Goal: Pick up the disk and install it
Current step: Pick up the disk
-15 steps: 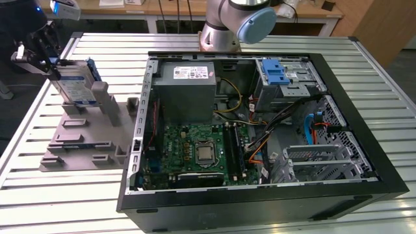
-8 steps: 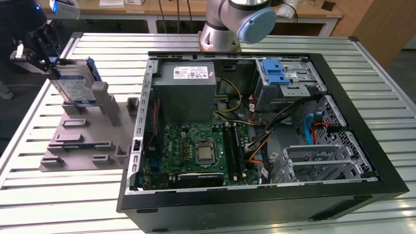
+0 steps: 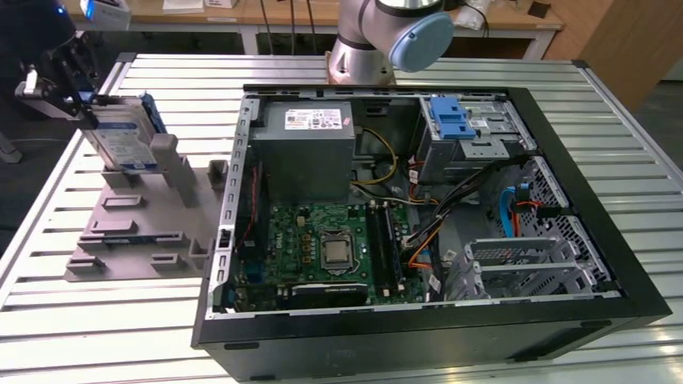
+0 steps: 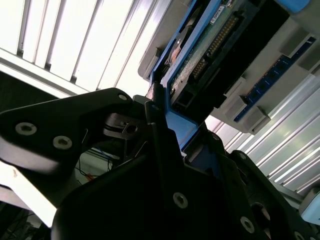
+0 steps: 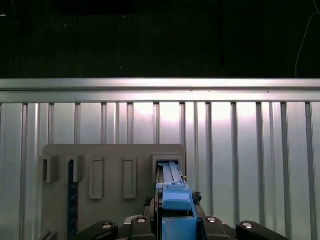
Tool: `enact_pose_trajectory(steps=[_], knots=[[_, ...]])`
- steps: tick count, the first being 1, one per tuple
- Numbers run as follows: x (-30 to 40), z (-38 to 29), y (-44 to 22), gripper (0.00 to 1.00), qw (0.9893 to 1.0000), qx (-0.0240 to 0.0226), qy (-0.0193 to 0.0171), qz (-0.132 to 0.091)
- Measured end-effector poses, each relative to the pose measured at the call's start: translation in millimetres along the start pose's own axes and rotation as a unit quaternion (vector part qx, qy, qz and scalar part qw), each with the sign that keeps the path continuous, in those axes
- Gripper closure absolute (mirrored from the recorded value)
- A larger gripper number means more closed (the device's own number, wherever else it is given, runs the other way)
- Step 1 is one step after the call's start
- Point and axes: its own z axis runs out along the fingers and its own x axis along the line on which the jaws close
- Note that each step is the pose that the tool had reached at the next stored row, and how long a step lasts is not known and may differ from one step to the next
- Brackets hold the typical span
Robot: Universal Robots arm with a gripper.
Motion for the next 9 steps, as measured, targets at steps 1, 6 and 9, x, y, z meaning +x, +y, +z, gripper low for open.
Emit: enact_pose_trajectory(steps=[1, 6, 9], knots=[[0.0, -0.3, 0.0, 0.64, 1.0000, -0.0001, 0.0000, 0.000], [0.0, -1.9, 0.1, 0.64, 1.0000, -0.0001, 0.0001, 0.000], [-0.1, -3.4, 0.2, 0.64, 1.0000, -0.0001, 0.0000, 0.000]])
